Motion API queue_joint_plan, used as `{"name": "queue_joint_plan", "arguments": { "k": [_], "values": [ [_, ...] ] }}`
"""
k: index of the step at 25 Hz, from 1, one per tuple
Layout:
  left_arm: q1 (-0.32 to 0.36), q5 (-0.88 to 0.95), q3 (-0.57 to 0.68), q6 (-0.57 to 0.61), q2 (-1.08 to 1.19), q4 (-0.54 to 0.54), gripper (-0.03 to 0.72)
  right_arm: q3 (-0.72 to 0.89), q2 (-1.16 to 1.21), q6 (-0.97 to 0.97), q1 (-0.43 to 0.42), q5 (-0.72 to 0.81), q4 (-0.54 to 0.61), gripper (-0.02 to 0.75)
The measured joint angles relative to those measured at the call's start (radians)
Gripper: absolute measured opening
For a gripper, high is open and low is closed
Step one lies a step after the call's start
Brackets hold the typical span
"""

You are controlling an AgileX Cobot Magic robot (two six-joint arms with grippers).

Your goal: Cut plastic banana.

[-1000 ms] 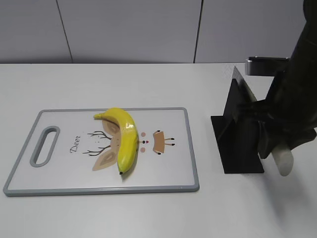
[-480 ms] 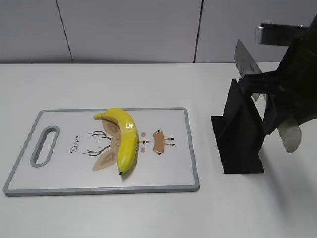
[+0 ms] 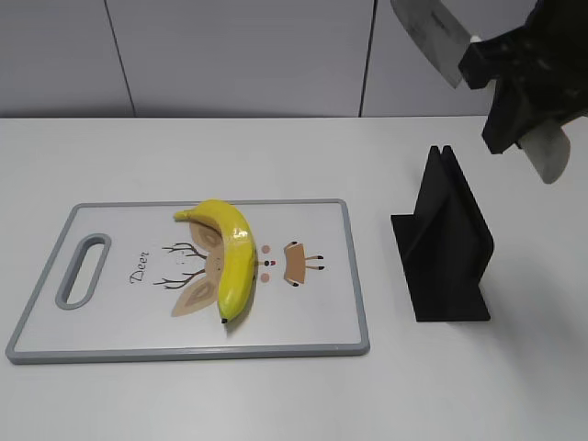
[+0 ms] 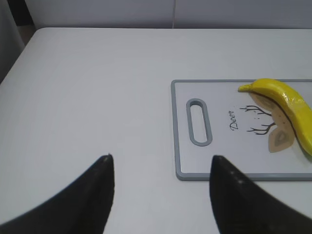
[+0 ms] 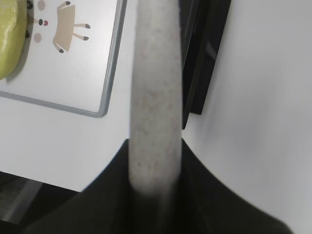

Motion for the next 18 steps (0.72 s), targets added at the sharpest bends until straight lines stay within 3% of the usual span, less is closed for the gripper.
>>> {"name": "queue_joint_plan", "arguments": {
  "k": [6,10,13,18],
  "values": [
    [0.0,-0.04,-0.073,0.014,0.177,-0.007,0.605,-0.091,0.055,-0.31,-0.001,0.002,-0.01,0.16],
    [0.0,-0.118,-0.138,0.089,0.332,-0.041,0.627,-0.121,0.105,-0.542,-0.001,0.002,-0.013,0.16],
    [0.0,-0.165,-0.197,0.211,0.456,-0.109,0.629,-0.123,0.136,-0.714,-0.001,0.001,-0.011,0.16],
    [0.0,-0.208,-0.311,0.579,0.684,-0.32,0.618,-0.132,0.185,-0.985,-0.001,0.001,0.037,0.16]
  ]
}}
